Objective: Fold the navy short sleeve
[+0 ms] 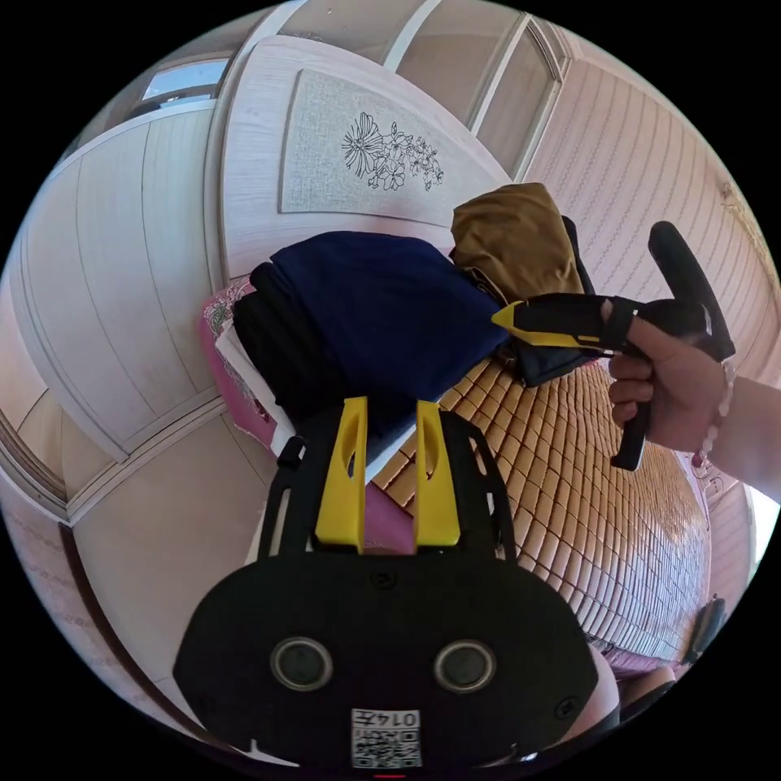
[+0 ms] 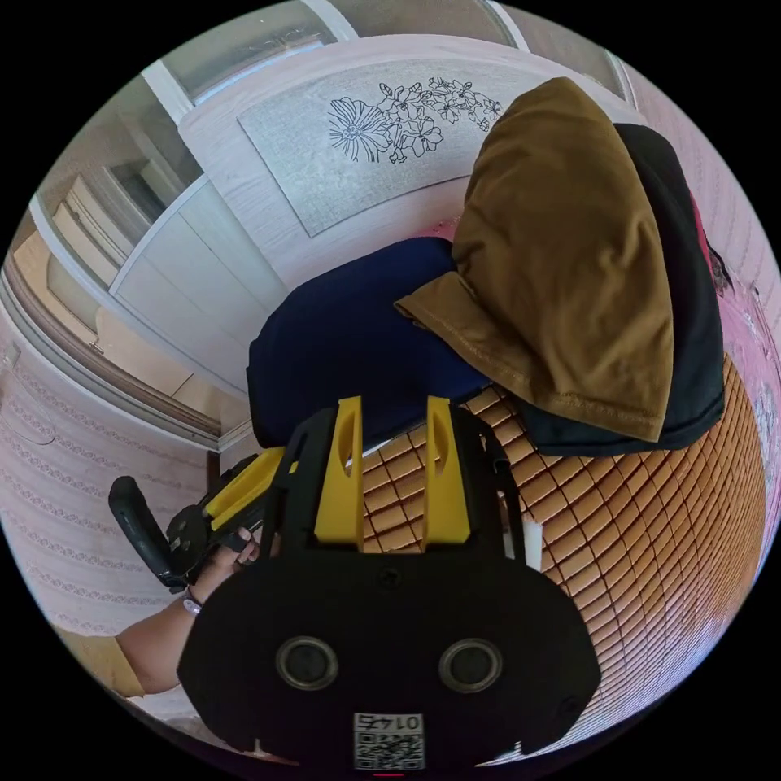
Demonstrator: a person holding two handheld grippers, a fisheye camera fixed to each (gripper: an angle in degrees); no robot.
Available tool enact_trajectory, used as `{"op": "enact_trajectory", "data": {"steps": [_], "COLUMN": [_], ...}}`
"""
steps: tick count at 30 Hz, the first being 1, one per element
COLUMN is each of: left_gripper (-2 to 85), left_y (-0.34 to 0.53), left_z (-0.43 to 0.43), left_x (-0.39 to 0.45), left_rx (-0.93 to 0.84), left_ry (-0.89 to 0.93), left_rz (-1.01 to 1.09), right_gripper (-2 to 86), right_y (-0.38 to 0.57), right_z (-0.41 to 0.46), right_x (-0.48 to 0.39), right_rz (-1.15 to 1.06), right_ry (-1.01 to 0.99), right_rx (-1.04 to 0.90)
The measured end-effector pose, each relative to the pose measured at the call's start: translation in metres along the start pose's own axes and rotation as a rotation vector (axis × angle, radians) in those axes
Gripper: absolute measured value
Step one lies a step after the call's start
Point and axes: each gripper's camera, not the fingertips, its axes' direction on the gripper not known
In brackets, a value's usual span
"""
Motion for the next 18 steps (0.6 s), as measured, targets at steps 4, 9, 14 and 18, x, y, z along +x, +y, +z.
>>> {"op": "enact_trajectory", "data": {"steps": [4,9,14,18], "left_gripper": [4.2,-0.5,-1.0,-1.0], "left_y": [0.012,0.030,0.050,0.070], "left_z": [0.013,-0.002,-0.051,-0.105], "left_x": [0.010,0.036,0.089,0.162], "left_rx": [-0.029,-0.021,0.083,0.192], "left_ry": [-0.050,-0.062,-0.082,-0.148], "left_rz": [0.078,0.246,0.548,0.913], "right_gripper": [7.5,0.2,-0.5,-0.6], "right_y": [-0.008,-0.003,0.019,0.068], "right_z": [0.014,-0.027,-0.102,-0.182], "right_x": [0.004,0.005,0.018,0.043], "right_rz": [-0.008,-0.118,-0.153,-0.067], "right_ry": [0.031,0.009,-0.041,-0.127], "right_rx": [-0.020,-0.012,0.085,0.253]}}
